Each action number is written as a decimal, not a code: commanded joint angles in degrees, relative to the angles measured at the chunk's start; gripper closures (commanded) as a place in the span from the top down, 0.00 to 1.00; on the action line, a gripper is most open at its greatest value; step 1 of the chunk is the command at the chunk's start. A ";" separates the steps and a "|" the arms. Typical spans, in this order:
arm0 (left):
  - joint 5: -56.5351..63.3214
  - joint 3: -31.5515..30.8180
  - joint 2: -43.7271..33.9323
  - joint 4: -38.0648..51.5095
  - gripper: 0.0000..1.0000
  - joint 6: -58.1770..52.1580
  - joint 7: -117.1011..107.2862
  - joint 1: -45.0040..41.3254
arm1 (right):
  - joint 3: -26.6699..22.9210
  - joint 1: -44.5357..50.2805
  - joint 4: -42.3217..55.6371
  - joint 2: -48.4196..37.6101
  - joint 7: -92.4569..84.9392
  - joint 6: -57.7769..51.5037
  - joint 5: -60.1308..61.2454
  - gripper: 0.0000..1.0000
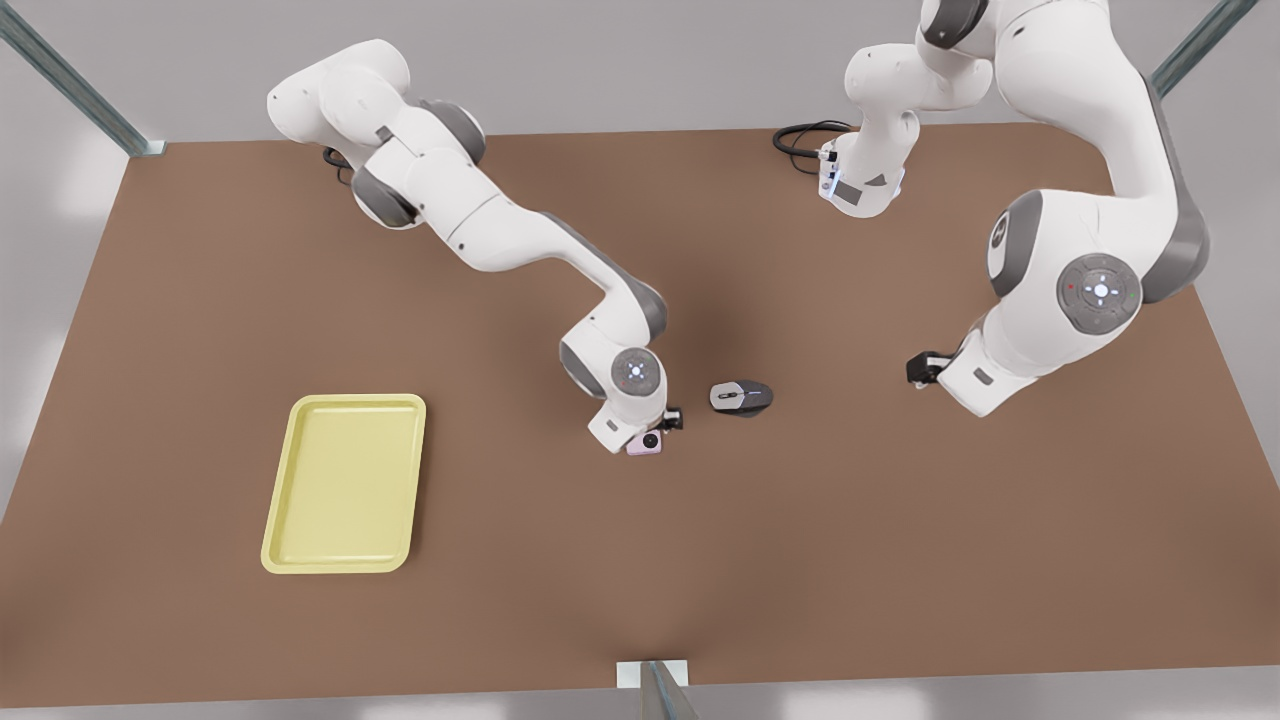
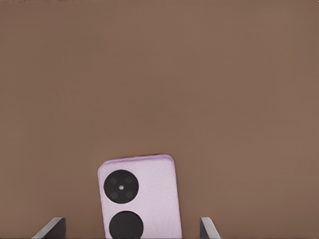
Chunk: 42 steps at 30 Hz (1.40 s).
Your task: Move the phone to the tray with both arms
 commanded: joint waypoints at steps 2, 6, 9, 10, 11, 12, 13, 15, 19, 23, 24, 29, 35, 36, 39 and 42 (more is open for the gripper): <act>0.05 0.02 0.45 0.11 1.00 0.48 6.93 0.04 | -0.18 0.07 0.24 0.76 12.84 1.85 -0.40 1.00; -0.03 0.11 0.81 0.03 1.00 0.48 6.93 0.13 | -0.26 1.13 1.03 2.35 12.58 2.37 -0.40 1.00; -0.03 0.11 0.98 0.03 1.00 0.74 6.93 0.22 | -0.09 1.39 0.07 2.44 11.35 3.78 -0.40 1.00; -0.03 0.11 1.07 0.03 1.00 1.36 6.93 0.22 | -0.09 1.39 -0.37 2.44 11.26 3.87 -0.40 1.00; -0.03 0.11 1.42 0.03 1.00 1.45 6.93 0.22 | -0.09 1.57 -0.81 2.35 10.29 3.78 -0.40 1.00; -0.03 0.11 1.42 0.03 1.00 1.45 6.93 0.22 | -0.09 1.57 -0.99 2.35 10.29 3.87 -0.40 1.00; -0.03 0.11 1.42 0.03 1.00 1.53 6.93 0.22 | -0.09 1.57 -1.16 2.35 10.21 3.95 -0.40 1.00; -0.03 0.11 1.42 0.03 1.00 1.80 6.93 0.22 | -0.09 1.57 -1.25 2.52 9.41 3.87 -0.40 1.00; -0.03 0.11 1.77 0.03 1.00 1.89 6.94 0.22 | -0.09 1.48 -1.52 2.87 9.33 4.83 -0.40 1.00; -0.03 0.11 1.86 0.03 1.00 1.89 6.93 0.22 | -0.09 1.21 -1.52 3.14 7.83 4.75 -0.40 1.00; -0.03 0.11 1.86 0.03 1.00 1.80 6.93 0.22 | -0.09 1.21 -1.52 3.05 7.83 4.75 -0.40 1.00; -0.12 0.90 1.86 0.12 1.00 1.80 7.02 0.22 | -0.18 1.30 -1.60 2.96 7.74 4.66 -0.40 1.00; -0.12 0.90 1.86 0.03 1.00 1.80 7.02 0.22 | -0.18 1.30 -1.69 3.14 7.22 4.83 -0.40 0.93; -0.12 0.90 1.86 0.03 1.00 1.80 7.02 0.22 | -0.18 1.21 -1.69 3.14 7.13 4.75 -0.40 0.88; -0.12 0.90 1.86 0.03 1.00 1.80 7.02 0.22 | -0.18 1.21 -1.96 3.23 6.95 4.83 -0.40 0.87; -0.12 0.90 1.86 0.03 1.00 1.80 7.02 0.22 | -0.18 1.04 -1.87 3.14 6.60 4.66 -0.40 0.84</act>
